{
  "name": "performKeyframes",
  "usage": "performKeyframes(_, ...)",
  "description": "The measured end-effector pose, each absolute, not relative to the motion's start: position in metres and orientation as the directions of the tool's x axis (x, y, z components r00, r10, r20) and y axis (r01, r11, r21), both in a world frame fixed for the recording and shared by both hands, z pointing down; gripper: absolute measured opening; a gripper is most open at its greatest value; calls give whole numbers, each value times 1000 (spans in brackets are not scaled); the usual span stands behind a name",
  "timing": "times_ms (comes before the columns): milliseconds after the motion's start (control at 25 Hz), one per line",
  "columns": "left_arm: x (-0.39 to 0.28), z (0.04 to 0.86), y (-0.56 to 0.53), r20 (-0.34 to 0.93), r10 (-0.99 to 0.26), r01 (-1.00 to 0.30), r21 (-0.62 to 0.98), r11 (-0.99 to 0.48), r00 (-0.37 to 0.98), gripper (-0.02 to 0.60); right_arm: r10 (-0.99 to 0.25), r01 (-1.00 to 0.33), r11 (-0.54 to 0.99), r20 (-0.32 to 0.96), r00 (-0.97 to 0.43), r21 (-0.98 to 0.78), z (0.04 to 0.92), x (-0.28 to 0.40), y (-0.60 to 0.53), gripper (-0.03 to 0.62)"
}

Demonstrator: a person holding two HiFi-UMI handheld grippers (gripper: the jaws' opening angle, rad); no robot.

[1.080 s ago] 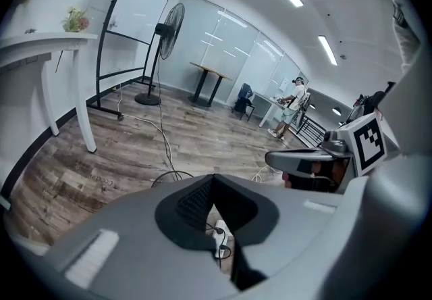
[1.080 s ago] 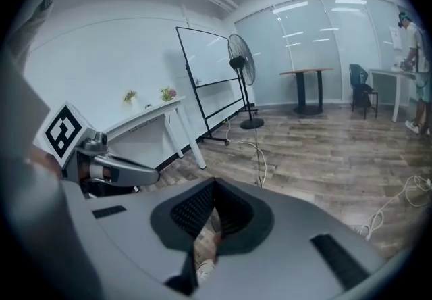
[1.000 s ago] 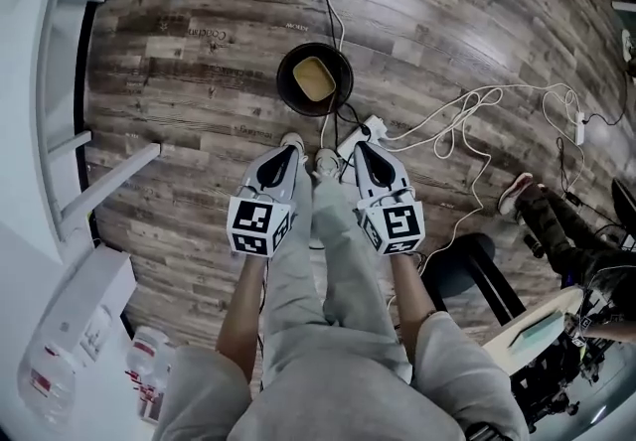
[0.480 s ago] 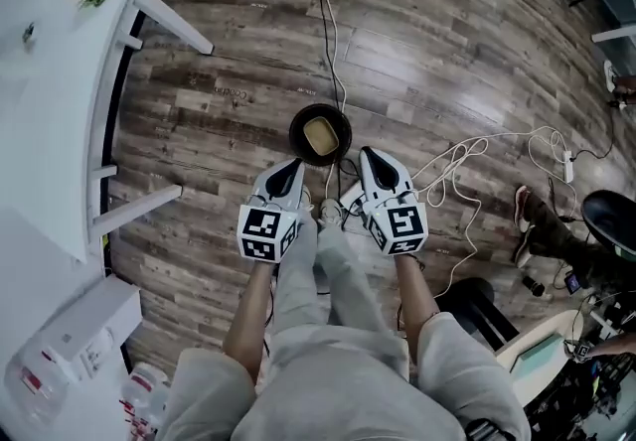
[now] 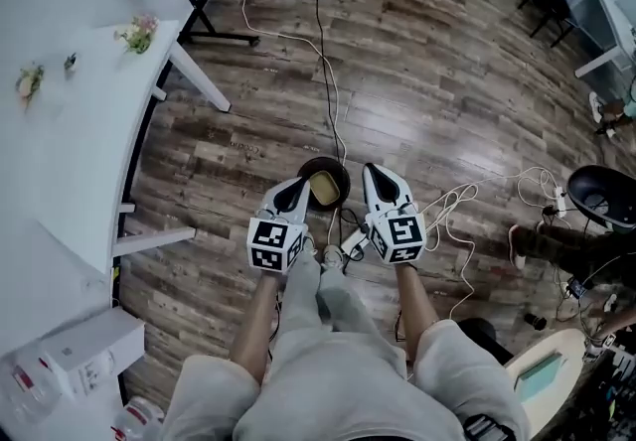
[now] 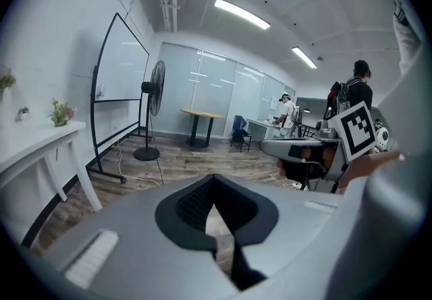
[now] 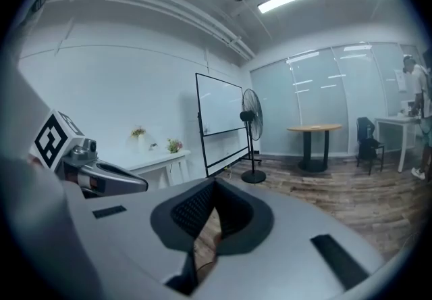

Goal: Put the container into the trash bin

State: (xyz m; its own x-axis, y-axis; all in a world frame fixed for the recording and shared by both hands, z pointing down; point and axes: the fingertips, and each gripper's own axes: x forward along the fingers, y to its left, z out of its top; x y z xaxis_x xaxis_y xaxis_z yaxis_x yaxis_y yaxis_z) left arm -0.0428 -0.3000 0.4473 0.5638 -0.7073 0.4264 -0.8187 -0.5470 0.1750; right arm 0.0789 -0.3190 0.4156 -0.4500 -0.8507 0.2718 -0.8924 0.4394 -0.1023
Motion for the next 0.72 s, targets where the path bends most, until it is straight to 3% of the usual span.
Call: performKeyframes(720,-64,340,-299,335,-799,-863,111,-493,500,11,-880,-905,422,222,-421,-44,321,106,-298,14)
